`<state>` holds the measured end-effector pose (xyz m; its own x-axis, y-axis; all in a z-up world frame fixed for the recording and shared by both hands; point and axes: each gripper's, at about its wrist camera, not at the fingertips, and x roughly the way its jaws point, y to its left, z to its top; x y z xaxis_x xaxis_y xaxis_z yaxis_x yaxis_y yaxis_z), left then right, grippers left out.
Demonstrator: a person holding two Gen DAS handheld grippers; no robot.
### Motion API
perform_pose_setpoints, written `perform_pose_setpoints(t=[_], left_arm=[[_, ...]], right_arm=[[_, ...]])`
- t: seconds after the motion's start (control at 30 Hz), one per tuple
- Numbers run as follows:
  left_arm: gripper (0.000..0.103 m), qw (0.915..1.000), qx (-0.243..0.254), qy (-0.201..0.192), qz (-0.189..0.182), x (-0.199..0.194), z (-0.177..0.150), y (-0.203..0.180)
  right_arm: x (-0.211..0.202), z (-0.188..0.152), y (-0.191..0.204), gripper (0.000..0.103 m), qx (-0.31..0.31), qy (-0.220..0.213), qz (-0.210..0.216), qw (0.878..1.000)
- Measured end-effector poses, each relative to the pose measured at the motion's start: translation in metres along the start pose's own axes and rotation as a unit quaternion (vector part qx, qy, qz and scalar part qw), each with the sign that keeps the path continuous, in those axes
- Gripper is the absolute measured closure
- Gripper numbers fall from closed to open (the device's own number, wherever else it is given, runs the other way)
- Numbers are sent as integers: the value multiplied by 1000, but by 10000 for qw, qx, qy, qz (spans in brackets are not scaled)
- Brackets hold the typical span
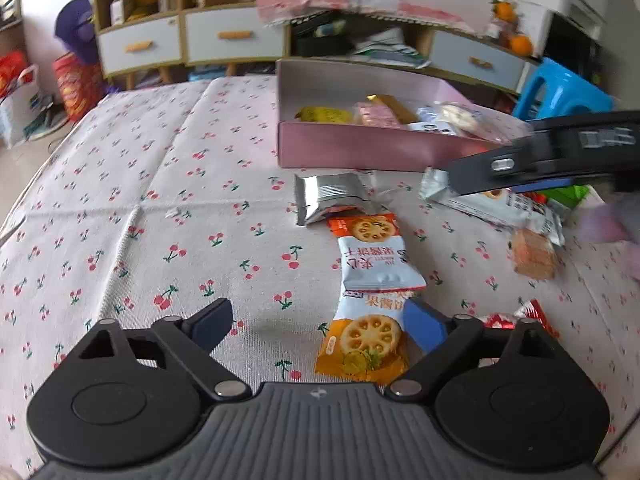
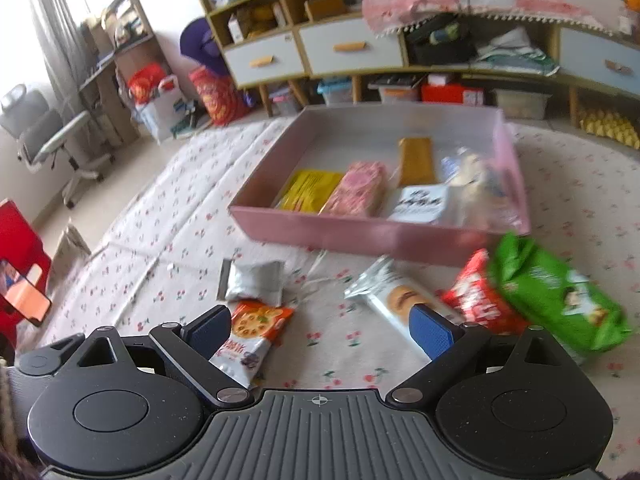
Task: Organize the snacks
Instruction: 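Grasp the small lotus-biscuit pack with left tool while right tool grasps large lotus-biscuit pack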
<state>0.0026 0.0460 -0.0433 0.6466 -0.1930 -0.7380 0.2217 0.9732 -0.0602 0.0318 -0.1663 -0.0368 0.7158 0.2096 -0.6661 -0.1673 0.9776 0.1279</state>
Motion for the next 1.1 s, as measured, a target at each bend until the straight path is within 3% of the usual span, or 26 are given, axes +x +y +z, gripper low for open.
perform_pose_setpoints(t=[0.27,0.73,0.9,1.03,1.1], left_arm=[[38,9985,160,-37,-518,-1,-7,-1],[51,9975,408,27,-582,-4,-12,-5],[56,9985,431,45,-337,-3,-11,-6],[57,9994,260,35,240,-2,-8,2],[56,9996,121,24,268,-1,-7,8]], right_arm=[[29,0,22,6,6,332,20,9994],[53,-9,46,8,-658,609,-509,9947],[48,-8,26,9,-528,670,-778,9933],[44,-9,16,9,-400,649,-660,9949],[42,-10,19,9,-510,580,-603,9952]])
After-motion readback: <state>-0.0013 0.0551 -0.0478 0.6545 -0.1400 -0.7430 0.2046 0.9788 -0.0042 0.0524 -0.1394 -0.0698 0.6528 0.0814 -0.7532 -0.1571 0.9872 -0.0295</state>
